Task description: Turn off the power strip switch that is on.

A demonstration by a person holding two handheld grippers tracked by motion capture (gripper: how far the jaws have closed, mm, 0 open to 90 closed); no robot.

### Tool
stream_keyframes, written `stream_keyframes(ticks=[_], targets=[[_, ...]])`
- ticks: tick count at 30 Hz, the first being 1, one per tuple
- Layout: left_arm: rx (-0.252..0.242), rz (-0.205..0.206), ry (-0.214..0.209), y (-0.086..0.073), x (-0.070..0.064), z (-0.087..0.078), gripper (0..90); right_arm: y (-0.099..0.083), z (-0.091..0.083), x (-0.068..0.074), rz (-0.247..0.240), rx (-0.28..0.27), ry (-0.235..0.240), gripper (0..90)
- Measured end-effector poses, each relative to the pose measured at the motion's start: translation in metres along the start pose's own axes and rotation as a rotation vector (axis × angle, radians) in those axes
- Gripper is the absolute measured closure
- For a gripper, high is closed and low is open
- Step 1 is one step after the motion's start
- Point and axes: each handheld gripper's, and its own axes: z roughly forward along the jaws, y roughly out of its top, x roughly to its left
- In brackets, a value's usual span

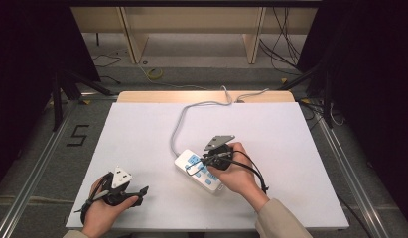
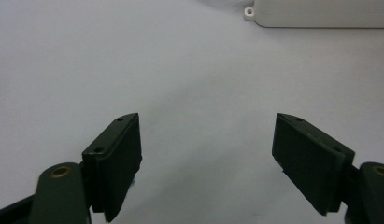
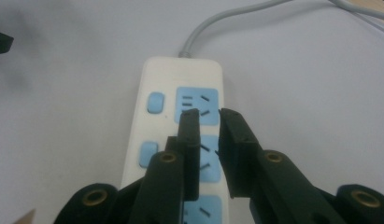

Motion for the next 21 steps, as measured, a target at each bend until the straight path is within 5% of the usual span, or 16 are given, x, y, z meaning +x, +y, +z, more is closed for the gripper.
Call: stream_keyframes(ticks=[21], targets=[[0.004, 0.000, 0.001, -0.001, 0.001, 0.000, 23.8, -0.069, -0.052, -0.023, 0.126, -0.098, -0.045, 62.3]])
